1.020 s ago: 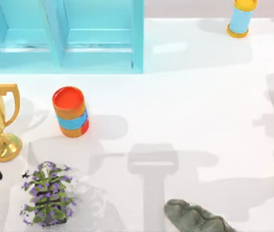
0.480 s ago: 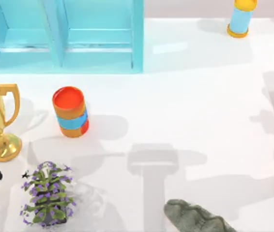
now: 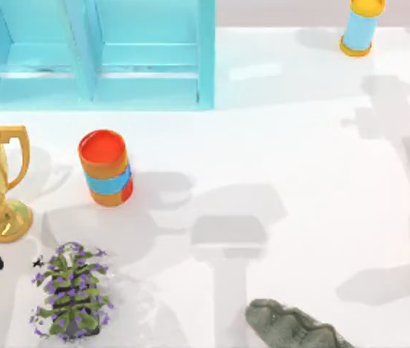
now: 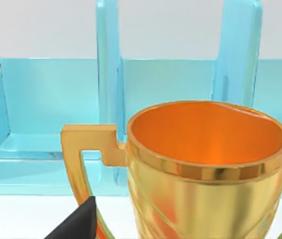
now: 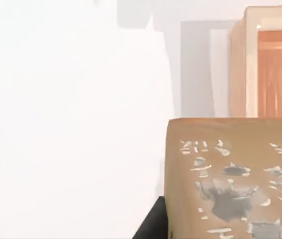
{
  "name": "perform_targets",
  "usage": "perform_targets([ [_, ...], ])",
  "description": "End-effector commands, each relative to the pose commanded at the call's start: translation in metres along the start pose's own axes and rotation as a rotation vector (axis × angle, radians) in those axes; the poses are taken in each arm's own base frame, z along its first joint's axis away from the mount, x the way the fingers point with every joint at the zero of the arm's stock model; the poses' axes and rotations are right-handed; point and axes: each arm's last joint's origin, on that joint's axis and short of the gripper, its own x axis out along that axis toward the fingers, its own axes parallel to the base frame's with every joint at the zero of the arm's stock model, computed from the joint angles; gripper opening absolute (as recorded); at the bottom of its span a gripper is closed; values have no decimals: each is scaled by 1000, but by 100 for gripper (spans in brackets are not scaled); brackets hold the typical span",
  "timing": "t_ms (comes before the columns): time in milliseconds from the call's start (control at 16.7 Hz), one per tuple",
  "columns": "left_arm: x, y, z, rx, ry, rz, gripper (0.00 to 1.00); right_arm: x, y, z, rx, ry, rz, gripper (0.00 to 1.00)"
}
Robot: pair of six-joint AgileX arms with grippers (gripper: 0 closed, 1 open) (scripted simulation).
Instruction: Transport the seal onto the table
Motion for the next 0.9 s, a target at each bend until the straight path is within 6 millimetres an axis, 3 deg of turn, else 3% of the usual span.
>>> perform_targets([
  [180, 0, 0, 0, 0, 0, 0, 100, 14, 30, 27, 2, -40, 33, 0],
  [420, 0, 0, 0, 0, 0, 0, 100, 69, 83, 46, 6, 36, 59, 0],
  [720, 0, 0, 0, 0, 0, 0, 100, 161, 145, 30, -3, 241, 19, 0],
  [900, 0, 0, 0, 0, 0, 0, 100, 195, 163, 13, -11, 328, -15, 0],
])
